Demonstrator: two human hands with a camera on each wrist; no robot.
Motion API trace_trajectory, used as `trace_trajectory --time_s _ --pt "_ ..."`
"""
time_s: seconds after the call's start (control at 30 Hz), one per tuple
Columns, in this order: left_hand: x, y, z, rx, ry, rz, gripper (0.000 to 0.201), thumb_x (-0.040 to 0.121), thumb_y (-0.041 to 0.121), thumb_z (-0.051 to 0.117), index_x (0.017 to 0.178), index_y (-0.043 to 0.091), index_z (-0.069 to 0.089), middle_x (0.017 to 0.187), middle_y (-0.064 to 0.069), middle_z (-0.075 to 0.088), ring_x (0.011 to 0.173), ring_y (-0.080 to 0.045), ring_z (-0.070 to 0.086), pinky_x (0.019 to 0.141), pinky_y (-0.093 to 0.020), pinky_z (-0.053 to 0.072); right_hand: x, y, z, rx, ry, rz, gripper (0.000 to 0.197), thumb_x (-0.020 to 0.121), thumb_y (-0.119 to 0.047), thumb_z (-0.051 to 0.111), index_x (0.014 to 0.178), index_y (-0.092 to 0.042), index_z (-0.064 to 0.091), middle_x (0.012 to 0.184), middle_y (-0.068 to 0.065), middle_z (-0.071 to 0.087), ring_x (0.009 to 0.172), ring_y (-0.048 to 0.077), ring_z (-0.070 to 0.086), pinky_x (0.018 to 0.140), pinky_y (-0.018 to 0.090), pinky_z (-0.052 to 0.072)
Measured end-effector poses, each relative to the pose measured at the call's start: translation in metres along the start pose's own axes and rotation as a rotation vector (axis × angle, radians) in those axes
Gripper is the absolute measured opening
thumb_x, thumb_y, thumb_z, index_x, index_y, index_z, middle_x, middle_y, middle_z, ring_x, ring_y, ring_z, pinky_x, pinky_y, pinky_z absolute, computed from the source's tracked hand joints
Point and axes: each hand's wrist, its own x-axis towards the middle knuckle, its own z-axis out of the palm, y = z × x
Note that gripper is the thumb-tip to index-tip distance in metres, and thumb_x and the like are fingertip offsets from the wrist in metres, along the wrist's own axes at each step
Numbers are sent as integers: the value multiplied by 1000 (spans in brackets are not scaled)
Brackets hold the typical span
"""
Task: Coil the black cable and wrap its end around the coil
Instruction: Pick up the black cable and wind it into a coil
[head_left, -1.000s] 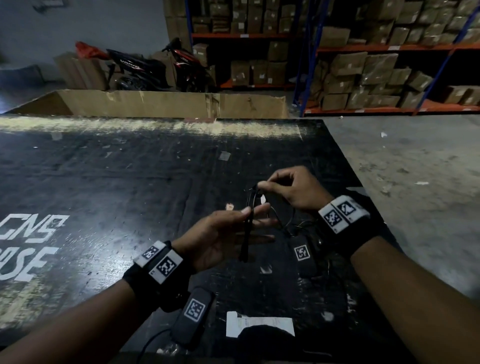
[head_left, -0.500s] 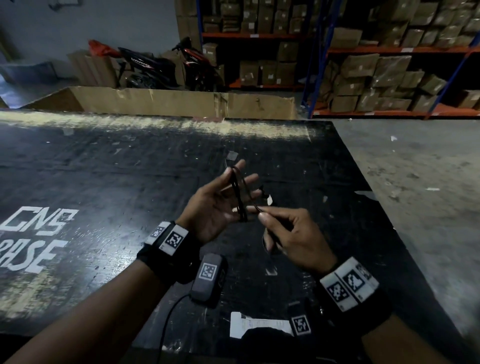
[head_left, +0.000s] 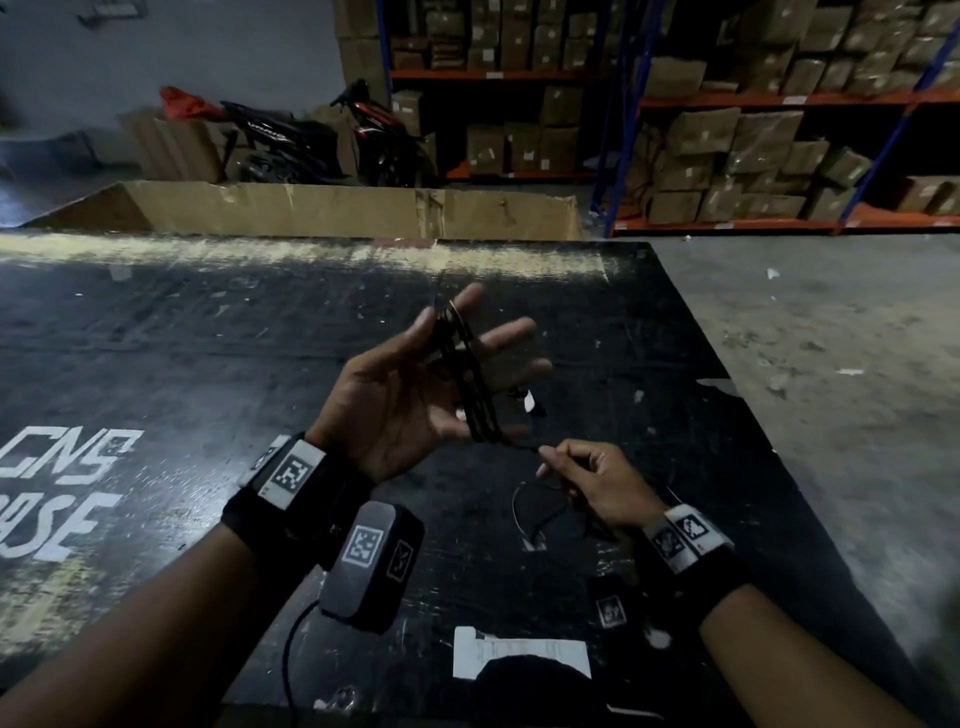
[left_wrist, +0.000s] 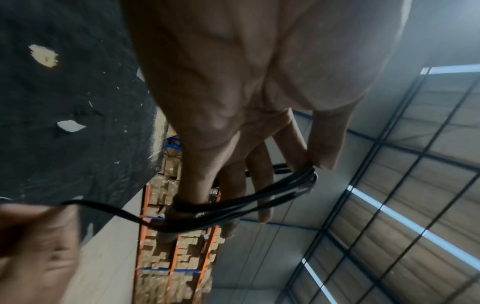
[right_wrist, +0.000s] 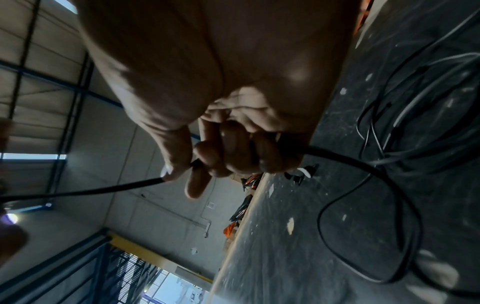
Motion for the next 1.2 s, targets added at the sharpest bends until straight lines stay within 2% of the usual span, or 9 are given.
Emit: trace_trajectory --time_s 0.13,0.33,0.43,0.6,0.67,0.8,0.9,1.03,1.2 --pt "-8 -28 -5 159 -28 -208 48 93 38 68 139 23 64 158 -18 50 145 -49 45 115 -75 24 22 -21 -17 -164 56 -82 23 93 -21 68 74 -11 74 74 7 74 66 7 62 66 28 50" --pt "-9 -51 -14 425 195 -303 54 101 26 55 138 -14 53 151 -8 61 133 -41 62 113 -71 35 30 -93 -16 -410 -46 -232 27 86 -32 76 66 -15 76 66 3 75 57 6 62 59 24 48" --pt "-7 -55 -16 468 222 -355 59 101 24 55 134 -24 47 148 -6 63 130 -34 65 96 -47 56 27 -112 -12 -407 -77 -218 31 88 -35 75 64 -14 76 58 11 68 48 10 51 50 22 40" --pt "-7 -60 -22 537 247 -368 51 99 17 55 136 -18 55 139 -6 70 121 -25 72 78 -26 60 22 -126 -13 -382 -122 -164 36 92 -34 71 73 -5 80 50 12 62 43 15 40 49 25 34" --pt "-8 -59 -28 567 281 -357 44 104 17 53 136 -12 59 142 -9 68 124 -31 69 79 -29 61 14 -125 -11 -409 -178 -205 29 89 -35 73 70 -13 80 56 16 66 51 23 43 55 31 35" --pt "-11 -49 -38 512 360 -274 50 98 32 59 139 3 62 146 -14 65 132 -43 62 108 -64 46 -5 -113 -7 -381 -133 -275 21 94 -17 68 80 -7 80 46 -16 60 43 -1 49 51 13 35" --pt "-10 -40 -37 446 402 -197 45 98 30 55 133 6 69 152 -4 60 129 -40 65 101 -61 54 -21 -93 4 -310 -69 -309 19 96 -13 65 89 -4 80 48 -23 60 45 -3 52 52 8 36" --pt "-2 -31 -31 409 434 -103 40 96 32 53 131 19 69 144 -9 67 120 -31 72 88 -47 64 -36 -61 24 -25 -40 -246 21 100 -13 58 103 -6 79 52 -8 56 47 5 47 52 15 39" --pt "5 -16 -34 359 429 -28 46 97 44 50 141 33 58 147 -8 64 135 -37 62 113 -71 39 -41 -22 34 80 -68 -161 22 100 -11 57 102 -2 77 53 5 54 42 4 45 44 15 36"
